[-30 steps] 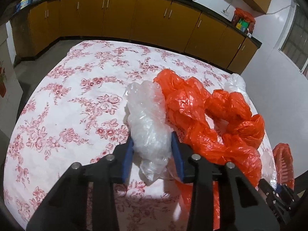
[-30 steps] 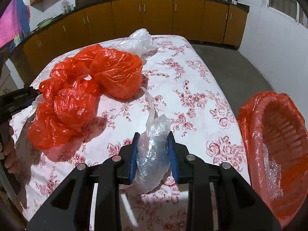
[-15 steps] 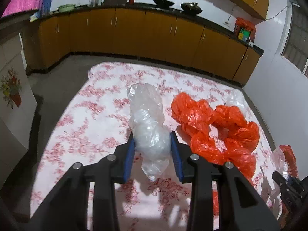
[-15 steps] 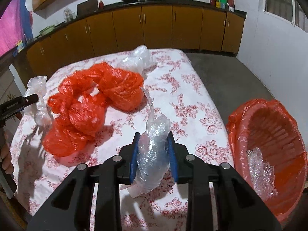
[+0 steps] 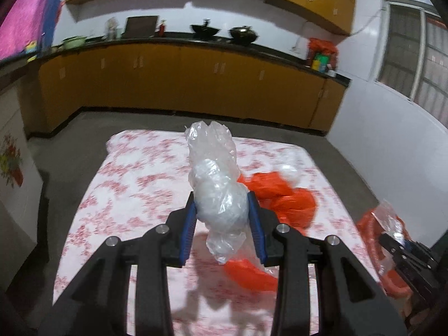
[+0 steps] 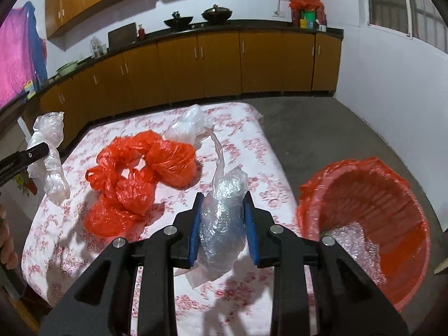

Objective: Collect trash
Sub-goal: 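Carry both items over the basket and open both tools to drop them, then move both tools back to the table and grasp a red bag with the right tool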

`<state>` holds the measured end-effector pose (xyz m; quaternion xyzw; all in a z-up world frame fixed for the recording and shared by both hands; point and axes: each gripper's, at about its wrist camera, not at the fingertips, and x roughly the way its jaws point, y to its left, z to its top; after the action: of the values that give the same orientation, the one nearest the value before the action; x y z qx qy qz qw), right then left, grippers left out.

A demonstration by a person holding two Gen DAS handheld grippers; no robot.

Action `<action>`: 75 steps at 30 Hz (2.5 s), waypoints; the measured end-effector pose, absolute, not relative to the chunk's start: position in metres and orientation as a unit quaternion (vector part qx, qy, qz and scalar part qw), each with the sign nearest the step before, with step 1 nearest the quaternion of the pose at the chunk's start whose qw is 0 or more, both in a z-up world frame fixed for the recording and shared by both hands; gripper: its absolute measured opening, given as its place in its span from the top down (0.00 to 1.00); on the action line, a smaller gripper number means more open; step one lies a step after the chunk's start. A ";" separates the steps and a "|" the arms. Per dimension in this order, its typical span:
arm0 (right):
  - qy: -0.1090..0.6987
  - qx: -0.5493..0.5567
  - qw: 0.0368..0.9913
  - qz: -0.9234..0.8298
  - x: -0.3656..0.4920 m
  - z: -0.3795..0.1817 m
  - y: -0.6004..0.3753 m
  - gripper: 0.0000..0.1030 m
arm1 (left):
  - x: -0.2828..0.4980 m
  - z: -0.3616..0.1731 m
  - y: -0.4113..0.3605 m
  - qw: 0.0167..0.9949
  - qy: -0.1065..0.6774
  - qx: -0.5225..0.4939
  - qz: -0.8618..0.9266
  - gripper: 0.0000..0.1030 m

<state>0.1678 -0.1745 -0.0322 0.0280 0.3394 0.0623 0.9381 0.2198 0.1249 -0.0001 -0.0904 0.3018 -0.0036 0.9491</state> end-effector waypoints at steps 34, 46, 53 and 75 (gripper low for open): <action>0.294 0.137 0.940 -0.103 0.124 -0.019 -0.357 0.73 | 0.220 -0.014 -0.134 0.905 0.315 0.006 -0.285 0.66; 0.295 0.166 0.934 -0.114 0.130 -0.031 -0.388 0.73 | 0.235 -0.036 -0.191 0.884 0.336 0.025 -0.324 0.66; 0.294 0.177 0.933 -0.113 0.133 -0.033 -0.398 0.72 | 0.246 -0.050 -0.207 0.877 0.350 0.028 -0.329 0.64; 0.298 0.165 0.933 -0.113 0.136 -0.035 -0.388 0.46 | 0.247 -0.052 -0.145 0.921 0.323 0.029 -0.217 0.29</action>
<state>0.1356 -0.3878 -0.0353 0.1648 0.2985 -0.1129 0.9333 0.2475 -0.1452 -0.0523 0.0290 0.3234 -0.2167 0.9206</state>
